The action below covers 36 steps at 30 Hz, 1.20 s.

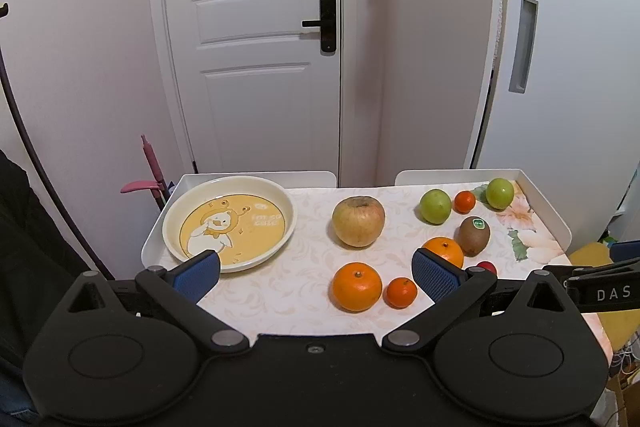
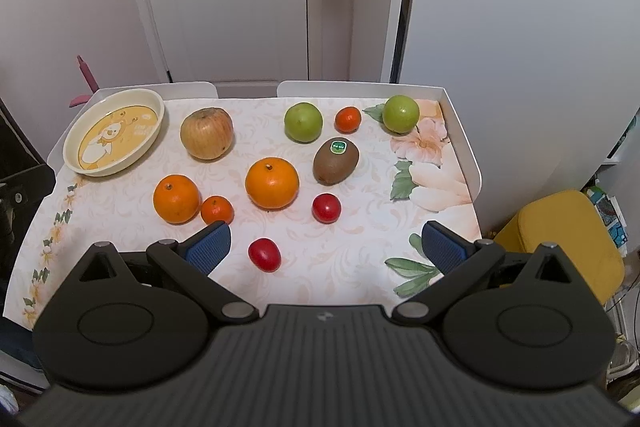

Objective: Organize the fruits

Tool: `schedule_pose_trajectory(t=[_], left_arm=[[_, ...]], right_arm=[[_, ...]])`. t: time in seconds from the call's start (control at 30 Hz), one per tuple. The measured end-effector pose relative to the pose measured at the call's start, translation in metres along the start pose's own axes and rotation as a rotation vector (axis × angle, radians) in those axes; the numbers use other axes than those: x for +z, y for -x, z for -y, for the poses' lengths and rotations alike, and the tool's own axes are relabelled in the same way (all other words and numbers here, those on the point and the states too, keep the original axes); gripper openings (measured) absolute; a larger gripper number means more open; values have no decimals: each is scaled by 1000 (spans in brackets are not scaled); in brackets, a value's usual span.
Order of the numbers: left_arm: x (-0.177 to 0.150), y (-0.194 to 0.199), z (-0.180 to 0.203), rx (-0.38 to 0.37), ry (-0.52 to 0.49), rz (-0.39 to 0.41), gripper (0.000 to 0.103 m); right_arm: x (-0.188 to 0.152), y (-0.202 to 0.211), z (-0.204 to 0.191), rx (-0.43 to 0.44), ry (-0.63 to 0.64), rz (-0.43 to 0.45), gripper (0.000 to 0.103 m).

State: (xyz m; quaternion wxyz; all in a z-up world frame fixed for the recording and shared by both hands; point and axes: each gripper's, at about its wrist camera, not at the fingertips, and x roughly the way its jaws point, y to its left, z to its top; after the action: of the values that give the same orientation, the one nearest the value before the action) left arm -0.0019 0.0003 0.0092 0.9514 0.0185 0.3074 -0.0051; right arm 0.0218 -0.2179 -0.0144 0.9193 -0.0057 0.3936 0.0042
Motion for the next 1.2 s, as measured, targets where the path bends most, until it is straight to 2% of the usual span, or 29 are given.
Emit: schedule_pose_trajectory(t=[0.4, 0.6, 0.73, 0.9, 1.03, 1.2], left_arm=[[0, -2, 5, 21, -8, -9, 103], [-8, -22, 6, 25, -10, -45, 103], [-17, -39, 12, 32, -49, -56, 103], [-29, -66, 12, -3, -89, -71, 103], [-37, -91, 12, -38, -141, -89, 103], [-45, -120, 11, -107, -213, -111, 97]], right_arm=[[0, -7, 4, 39, 26, -14, 103], [-5, -26, 8, 87, 87, -11, 103], [-12, -44, 13, 152, 91, -23, 103], [-26, -66, 10, 154, 112, -43, 103], [-39, -84, 6, 159, 73, -62, 103], [-50, -101, -7, 139, 37, -75, 103]])
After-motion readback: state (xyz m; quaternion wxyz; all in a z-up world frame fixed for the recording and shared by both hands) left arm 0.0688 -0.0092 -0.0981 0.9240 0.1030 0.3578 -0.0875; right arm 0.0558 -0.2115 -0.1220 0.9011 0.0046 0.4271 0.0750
